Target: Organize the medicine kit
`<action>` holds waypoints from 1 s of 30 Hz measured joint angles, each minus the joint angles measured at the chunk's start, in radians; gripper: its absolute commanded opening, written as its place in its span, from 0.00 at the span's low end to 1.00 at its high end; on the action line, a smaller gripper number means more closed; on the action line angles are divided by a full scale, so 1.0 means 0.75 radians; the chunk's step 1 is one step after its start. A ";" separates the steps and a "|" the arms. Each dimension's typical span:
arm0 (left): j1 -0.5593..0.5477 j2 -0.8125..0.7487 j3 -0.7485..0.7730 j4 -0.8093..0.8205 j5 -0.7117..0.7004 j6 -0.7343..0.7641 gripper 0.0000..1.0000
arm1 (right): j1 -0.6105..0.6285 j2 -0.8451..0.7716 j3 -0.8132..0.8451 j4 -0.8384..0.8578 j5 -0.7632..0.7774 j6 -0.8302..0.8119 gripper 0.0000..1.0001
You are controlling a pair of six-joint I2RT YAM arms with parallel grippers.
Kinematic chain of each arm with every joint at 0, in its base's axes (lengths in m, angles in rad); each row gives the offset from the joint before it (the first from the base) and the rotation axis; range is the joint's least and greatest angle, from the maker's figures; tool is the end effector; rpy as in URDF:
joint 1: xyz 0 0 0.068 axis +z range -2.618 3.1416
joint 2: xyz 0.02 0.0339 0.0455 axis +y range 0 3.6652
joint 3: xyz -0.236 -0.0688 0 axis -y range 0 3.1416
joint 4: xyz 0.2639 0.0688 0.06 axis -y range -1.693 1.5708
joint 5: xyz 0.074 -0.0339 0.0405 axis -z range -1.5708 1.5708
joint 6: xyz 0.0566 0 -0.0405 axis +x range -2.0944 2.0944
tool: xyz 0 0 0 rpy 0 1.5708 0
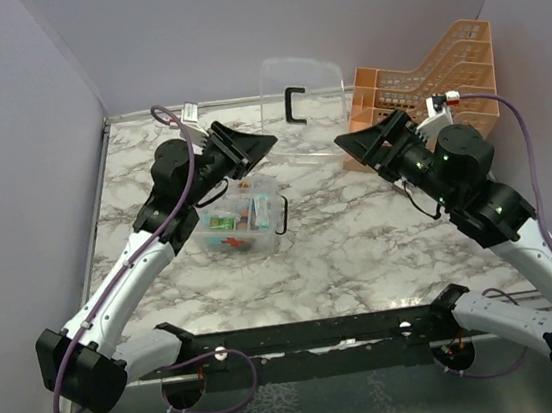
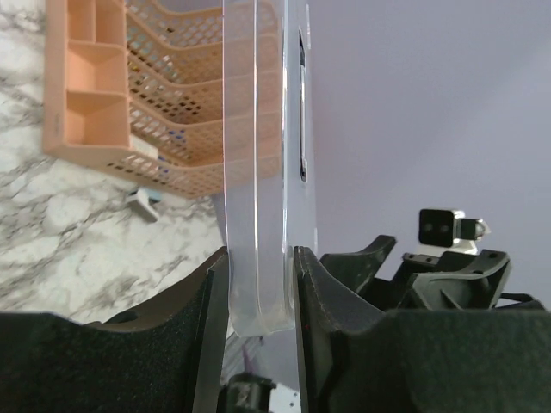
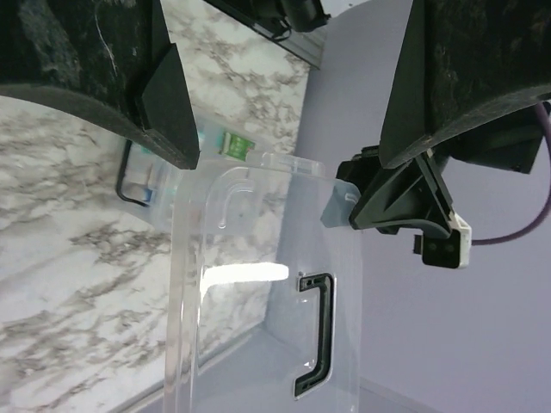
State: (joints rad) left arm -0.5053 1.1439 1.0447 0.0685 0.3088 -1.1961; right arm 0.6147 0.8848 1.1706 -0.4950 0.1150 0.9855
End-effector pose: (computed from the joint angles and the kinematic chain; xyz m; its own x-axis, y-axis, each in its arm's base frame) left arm 0.2705 -0.1693 0.3580 -0.6864 -0.6335 -0.3571 0.2411 0.2651 -0.9336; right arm 0.1951 0.1297 0.4010 -0.4948 0.6643 -0.5603 -0.1244 0.5839 0.8022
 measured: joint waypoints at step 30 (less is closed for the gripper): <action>0.009 0.007 0.026 0.247 -0.305 -0.410 0.13 | -0.001 0.483 -0.052 0.996 -0.186 0.525 0.51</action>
State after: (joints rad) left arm -0.4988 1.1492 1.0641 0.2535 0.0799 -1.5040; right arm 0.6140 1.2472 1.1316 0.2523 -0.0242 1.3792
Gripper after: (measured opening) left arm 0.336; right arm 0.624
